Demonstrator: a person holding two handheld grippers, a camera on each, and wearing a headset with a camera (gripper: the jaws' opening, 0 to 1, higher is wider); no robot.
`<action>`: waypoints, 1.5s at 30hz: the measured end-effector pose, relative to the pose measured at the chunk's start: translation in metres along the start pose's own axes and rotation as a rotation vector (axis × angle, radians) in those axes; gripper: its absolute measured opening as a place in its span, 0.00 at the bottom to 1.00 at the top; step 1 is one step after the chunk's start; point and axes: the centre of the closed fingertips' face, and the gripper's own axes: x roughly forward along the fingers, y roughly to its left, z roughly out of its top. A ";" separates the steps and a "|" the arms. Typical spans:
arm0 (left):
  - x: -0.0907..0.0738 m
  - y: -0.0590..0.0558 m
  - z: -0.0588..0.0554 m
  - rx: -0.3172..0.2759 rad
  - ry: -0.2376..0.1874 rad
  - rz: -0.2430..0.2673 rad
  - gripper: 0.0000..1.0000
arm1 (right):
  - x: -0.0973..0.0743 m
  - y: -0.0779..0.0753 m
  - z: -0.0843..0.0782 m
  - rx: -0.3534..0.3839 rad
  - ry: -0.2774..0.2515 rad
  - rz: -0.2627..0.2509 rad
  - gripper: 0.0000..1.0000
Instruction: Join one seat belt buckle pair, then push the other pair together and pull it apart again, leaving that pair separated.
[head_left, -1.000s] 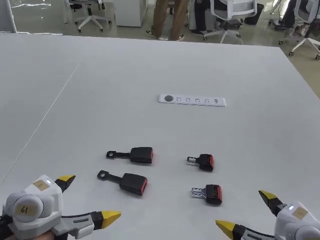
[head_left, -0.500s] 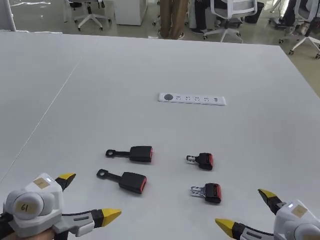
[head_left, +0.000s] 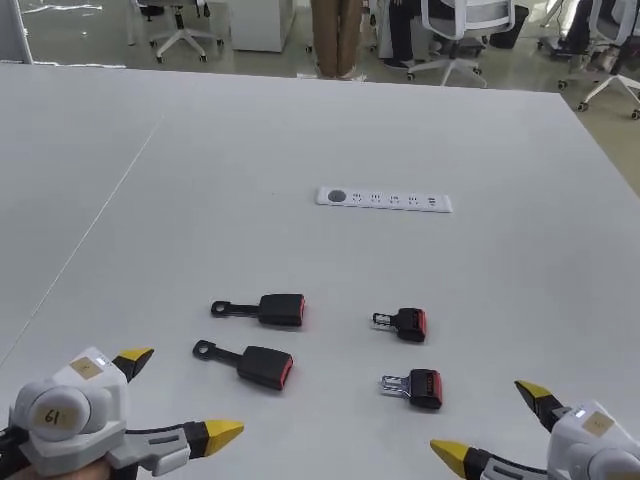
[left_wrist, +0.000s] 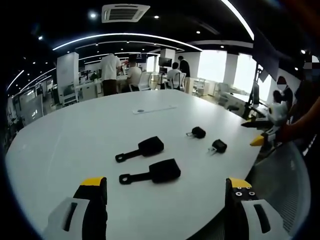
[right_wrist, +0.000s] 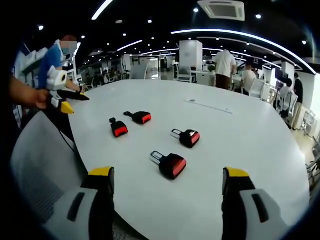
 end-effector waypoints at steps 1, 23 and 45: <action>0.000 0.000 0.000 0.000 0.000 0.001 1.00 | 0.000 0.000 0.000 0.000 0.000 0.000 0.91; 0.009 0.003 0.006 0.026 0.014 -0.011 1.00 | 0.007 -0.002 0.002 -0.002 0.016 0.033 0.88; 0.036 0.012 0.002 0.072 0.063 -0.059 0.97 | 0.034 -0.001 0.001 -0.032 0.083 0.121 0.84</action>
